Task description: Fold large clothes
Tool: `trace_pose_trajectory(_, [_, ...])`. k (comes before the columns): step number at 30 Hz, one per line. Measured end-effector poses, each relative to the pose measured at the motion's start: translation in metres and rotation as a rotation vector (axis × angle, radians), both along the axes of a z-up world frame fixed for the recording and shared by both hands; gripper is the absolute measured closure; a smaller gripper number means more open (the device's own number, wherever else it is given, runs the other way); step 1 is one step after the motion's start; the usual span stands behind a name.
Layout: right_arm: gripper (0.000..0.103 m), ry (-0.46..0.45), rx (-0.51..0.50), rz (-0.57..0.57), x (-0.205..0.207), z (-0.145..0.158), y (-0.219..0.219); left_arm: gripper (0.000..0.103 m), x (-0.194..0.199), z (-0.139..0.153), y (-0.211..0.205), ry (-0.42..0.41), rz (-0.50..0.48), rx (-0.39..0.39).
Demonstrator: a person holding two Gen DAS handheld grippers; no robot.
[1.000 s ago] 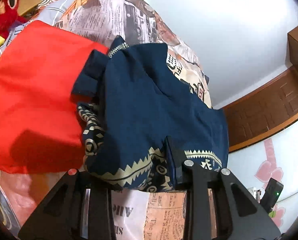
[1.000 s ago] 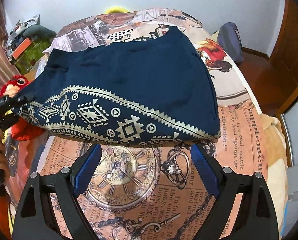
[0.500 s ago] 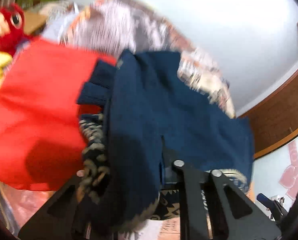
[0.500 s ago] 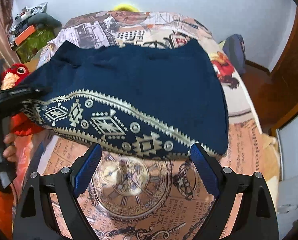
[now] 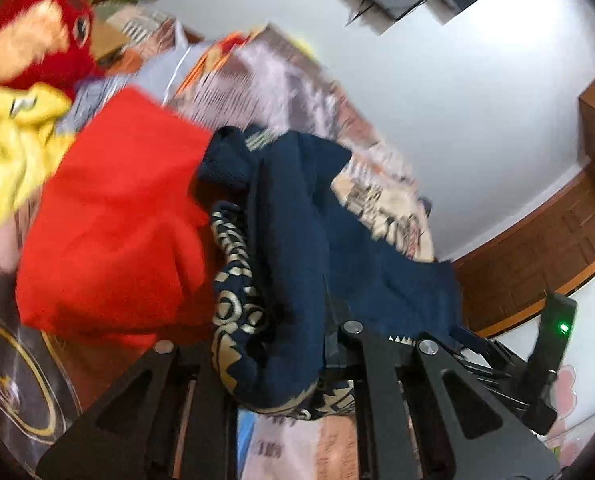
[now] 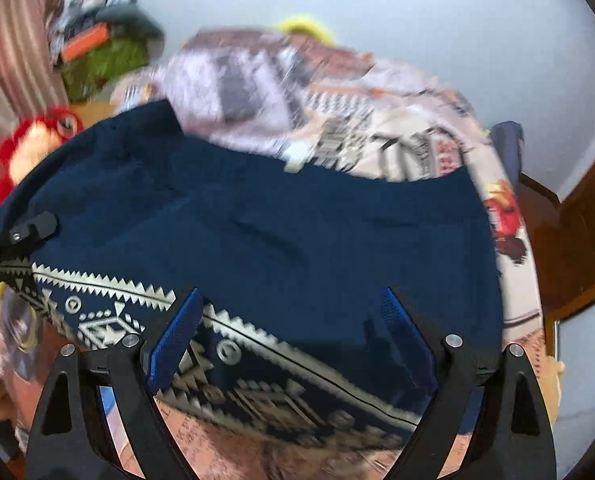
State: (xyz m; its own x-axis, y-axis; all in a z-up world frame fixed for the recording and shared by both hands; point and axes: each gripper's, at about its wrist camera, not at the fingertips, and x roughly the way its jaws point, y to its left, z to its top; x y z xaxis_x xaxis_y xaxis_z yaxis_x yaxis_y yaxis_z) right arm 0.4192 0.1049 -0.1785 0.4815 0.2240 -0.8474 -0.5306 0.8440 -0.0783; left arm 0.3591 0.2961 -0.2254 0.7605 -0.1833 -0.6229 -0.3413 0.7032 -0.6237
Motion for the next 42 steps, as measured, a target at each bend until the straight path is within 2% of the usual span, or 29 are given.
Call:
trace_pose_trajectory(1, [0.015,0.028,-0.026,0.011,0.001,-0.013,0.007,0.089,0.0,-0.009,0.0,0.032,-0.001,-0.015])
trace_pose_trajectory(3, [0.015,0.071,-0.044,0.022,0.001,-0.033,0.014,0.081,0.0,-0.018,0.0,0.05,-0.01,-0.047])
trace_pose_trajectory(5, [0.014,0.053,-0.039,0.025,-0.005,-0.042,0.011,0.057,-0.003,-0.027,-0.004,0.05,-0.024,-0.091])
trace_pose_trajectory(7, [0.014,0.028,-0.032,0.048,-0.01,-0.042,0.005,0.046,-0.006,-0.029,-0.008,0.042,-0.026,-0.1])
trace_pose_trajectory(10, [0.014,0.048,-0.022,0.051,-0.011,-0.036,-0.008,0.04,-0.006,-0.036,-0.018,0.054,-0.06,-0.104])
trace_pose_trajectory(13, [0.014,0.08,0.024,0.04,-0.009,-0.029,-0.02,0.039,0.002,-0.049,-0.024,0.083,-0.082,-0.133])
trace_pose_trajectory(15, [0.014,0.089,0.043,0.022,-0.01,-0.028,-0.026,0.049,0.008,-0.052,-0.028,0.103,-0.09,-0.136])
trace_pose_trajectory(16, [0.014,0.09,0.05,0.017,-0.01,-0.026,-0.028,0.064,0.01,-0.046,-0.031,0.106,-0.092,-0.095])
trace_pose_trajectory(17, [0.014,0.092,0.056,0.011,-0.009,-0.025,-0.03,0.087,0.008,-0.037,-0.036,0.102,-0.094,-0.038])
trace_pose_trajectory(18, [0.014,0.094,0.069,0.008,-0.01,-0.024,-0.034,0.094,0.01,-0.023,-0.042,0.092,-0.101,0.058])
trace_pose_trajectory(21, [0.014,0.082,0.074,0.001,-0.006,-0.018,-0.039,0.094,0.014,0.017,-0.053,0.018,-0.085,0.221])
trace_pose_trajectory(25, [0.014,0.038,0.094,-0.017,0.0,-0.004,-0.043,0.094,0.029,0.056,-0.067,-0.04,-0.119,0.313])
trace_pose_trajectory(26, [0.014,0.037,0.108,-0.025,0.002,0.0,-0.044,0.093,0.032,0.06,-0.069,-0.044,-0.13,0.316])
trace_pose_trajectory(28, [0.014,0.042,0.132,-0.033,0.007,0.003,-0.046,0.088,0.034,0.06,-0.062,-0.041,-0.133,0.271])
trace_pose_trajectory(29, [0.014,0.048,0.139,-0.036,0.01,0.003,-0.045,0.082,0.04,0.052,-0.053,-0.024,-0.125,0.237])
trace_pose_trajectory(30, [0.014,0.055,0.142,-0.039,0.012,0.002,-0.043,0.081,0.041,0.045,-0.047,-0.01,-0.121,0.214])
trace_pose_trajectory(32, [0.014,0.063,0.145,-0.034,0.015,0.0,-0.038,0.08,0.046,0.026,-0.03,0.03,-0.104,0.135])
trace_pose_trajectory(35, [0.014,0.058,0.132,-0.016,0.016,-0.004,-0.03,0.08,0.054,-0.001,-0.01,0.071,-0.072,0.064])
trace_pose_trajectory(37, [0.015,0.064,0.115,-0.008,0.016,-0.01,-0.024,0.08,0.054,-0.009,-0.004,0.084,-0.058,0.059])
trace_pose_trajectory(39, [0.015,0.074,0.108,-0.004,0.016,-0.015,-0.021,0.088,0.052,-0.01,-0.001,0.078,-0.047,0.074])
trace_pose_trajectory(40, [0.015,0.085,0.107,-0.001,0.017,-0.02,-0.019,0.093,0.051,-0.006,-0.003,0.069,-0.041,0.104])
trace_pose_trajectory(42, [0.014,0.139,0.126,0.004,0.018,-0.032,-0.017,0.094,0.052,0.008,-0.009,0.05,-0.041,0.16])
